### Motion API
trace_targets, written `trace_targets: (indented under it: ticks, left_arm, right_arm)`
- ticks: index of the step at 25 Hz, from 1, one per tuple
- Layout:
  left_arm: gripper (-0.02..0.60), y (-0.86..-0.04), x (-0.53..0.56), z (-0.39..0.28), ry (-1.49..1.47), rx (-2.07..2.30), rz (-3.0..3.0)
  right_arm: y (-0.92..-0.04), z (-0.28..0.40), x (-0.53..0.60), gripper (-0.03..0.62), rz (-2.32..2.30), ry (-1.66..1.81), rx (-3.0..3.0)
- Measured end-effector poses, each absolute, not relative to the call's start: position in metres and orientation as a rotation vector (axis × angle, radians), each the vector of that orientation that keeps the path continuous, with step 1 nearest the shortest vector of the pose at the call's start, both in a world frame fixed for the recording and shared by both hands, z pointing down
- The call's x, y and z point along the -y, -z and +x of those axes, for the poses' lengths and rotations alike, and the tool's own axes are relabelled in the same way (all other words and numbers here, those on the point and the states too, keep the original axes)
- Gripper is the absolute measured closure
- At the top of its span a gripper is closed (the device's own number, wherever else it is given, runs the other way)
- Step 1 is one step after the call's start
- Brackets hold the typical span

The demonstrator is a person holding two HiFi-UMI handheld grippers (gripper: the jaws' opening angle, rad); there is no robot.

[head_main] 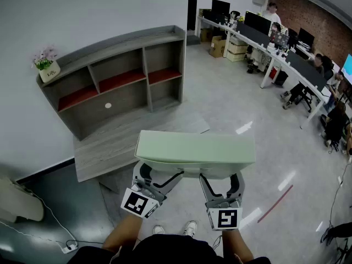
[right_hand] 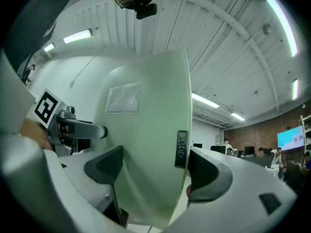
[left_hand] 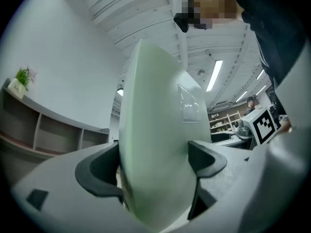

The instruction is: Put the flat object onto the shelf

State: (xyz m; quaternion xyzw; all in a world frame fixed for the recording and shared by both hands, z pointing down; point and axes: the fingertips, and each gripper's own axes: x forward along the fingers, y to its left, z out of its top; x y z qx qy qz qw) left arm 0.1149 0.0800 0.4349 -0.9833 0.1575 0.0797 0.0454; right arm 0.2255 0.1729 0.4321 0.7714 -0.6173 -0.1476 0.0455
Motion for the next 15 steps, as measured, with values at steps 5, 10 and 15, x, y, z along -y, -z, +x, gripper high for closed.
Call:
trace_targets:
  ticks: [5, 10, 15]
  left_arm:
    - [0.14, -0.426, -0.083, 0.109, -0.334, -0.443, -2.958]
    - [0.14, -0.423, -0.085, 0.103, -0.358, -0.428, -2.953]
    - [0.14, -0.415, -0.083, 0.094, -0.387, -0.42, -2.932]
  right_arm:
    - [-0.429, 0.218, -0.175, 0.152, 2.35, 0.47, 1.879]
    - [-0.426, 0.211, -0.178, 0.152, 2.353, 0.492, 1.867]
    - [-0.418, 0.201, -0.175, 0.151, 2.348, 0.529, 1.886]
